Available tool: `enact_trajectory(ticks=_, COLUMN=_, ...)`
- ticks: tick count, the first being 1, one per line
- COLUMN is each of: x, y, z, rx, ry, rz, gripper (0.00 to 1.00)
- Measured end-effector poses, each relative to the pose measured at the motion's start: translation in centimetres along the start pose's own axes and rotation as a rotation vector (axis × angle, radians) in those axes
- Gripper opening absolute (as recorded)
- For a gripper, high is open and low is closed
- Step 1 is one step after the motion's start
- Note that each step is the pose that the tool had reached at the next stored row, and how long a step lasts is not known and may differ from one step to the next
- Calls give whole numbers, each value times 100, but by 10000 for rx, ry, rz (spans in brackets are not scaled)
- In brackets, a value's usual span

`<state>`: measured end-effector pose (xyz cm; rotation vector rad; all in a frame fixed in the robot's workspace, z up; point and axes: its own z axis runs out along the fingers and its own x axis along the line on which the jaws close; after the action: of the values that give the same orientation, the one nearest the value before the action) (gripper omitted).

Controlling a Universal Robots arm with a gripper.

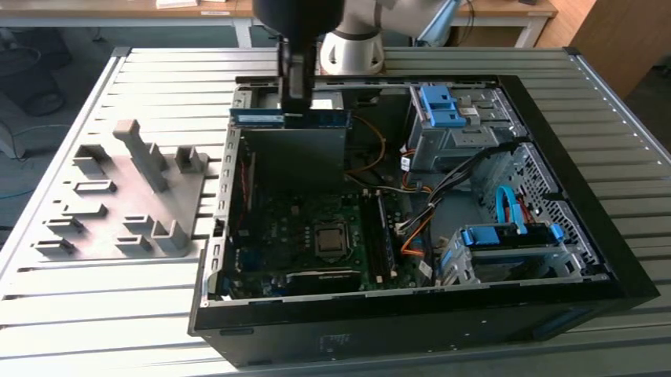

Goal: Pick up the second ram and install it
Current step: 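Pick up the second ram and move it above second insertion slot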

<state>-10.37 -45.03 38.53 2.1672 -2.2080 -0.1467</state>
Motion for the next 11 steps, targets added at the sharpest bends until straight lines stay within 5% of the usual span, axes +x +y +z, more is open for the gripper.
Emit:
enact_trajectory(ticks=7, x=-2, y=-265, z=58, rx=-21, ry=0, rz=2, gripper=14)
enact_trajectory(ticks=11, x=53, y=-322, z=121, rx=-22, ry=-1, rz=6, gripper=14)
